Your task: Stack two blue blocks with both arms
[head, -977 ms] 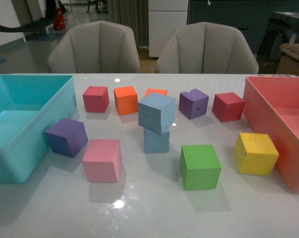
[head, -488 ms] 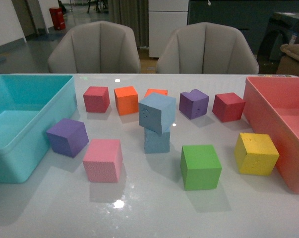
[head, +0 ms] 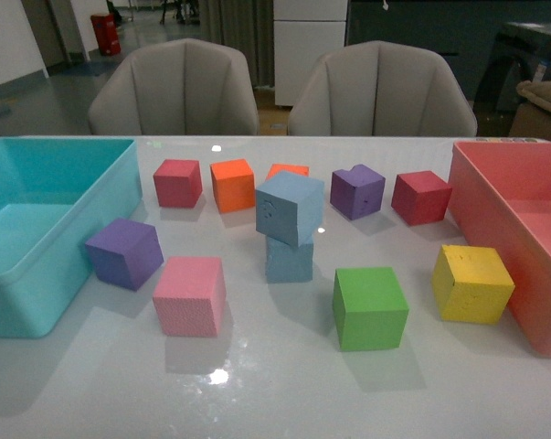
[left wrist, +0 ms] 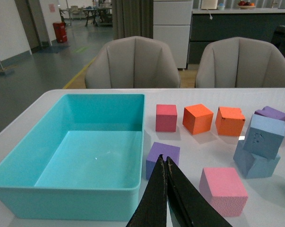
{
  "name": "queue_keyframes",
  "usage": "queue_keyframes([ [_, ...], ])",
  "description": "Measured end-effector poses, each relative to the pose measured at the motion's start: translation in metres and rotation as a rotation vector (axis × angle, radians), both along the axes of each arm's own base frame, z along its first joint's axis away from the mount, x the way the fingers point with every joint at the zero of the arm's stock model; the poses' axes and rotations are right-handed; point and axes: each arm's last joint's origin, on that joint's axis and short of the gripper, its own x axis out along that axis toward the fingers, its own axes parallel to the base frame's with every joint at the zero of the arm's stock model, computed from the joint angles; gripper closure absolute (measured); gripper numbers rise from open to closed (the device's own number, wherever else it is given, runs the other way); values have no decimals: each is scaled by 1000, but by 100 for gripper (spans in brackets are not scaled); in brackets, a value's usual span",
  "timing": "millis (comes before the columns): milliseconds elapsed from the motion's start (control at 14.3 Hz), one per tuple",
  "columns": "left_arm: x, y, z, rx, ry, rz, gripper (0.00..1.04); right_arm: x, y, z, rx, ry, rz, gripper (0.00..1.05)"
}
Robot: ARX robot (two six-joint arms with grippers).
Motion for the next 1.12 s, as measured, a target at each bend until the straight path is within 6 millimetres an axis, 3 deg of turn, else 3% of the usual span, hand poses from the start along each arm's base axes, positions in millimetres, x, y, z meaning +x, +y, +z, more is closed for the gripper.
queue_keyframes([
  [140,-13,13,-6,1,-3,10,103,0,0,0,0,0,0,6],
  [279,-21,11,-15,2,-11,-9,103,0,0,0,0,0,0,6],
  [1116,-37,12,-14,2,-21,-9,103,0,0,0,0,0,0,6],
])
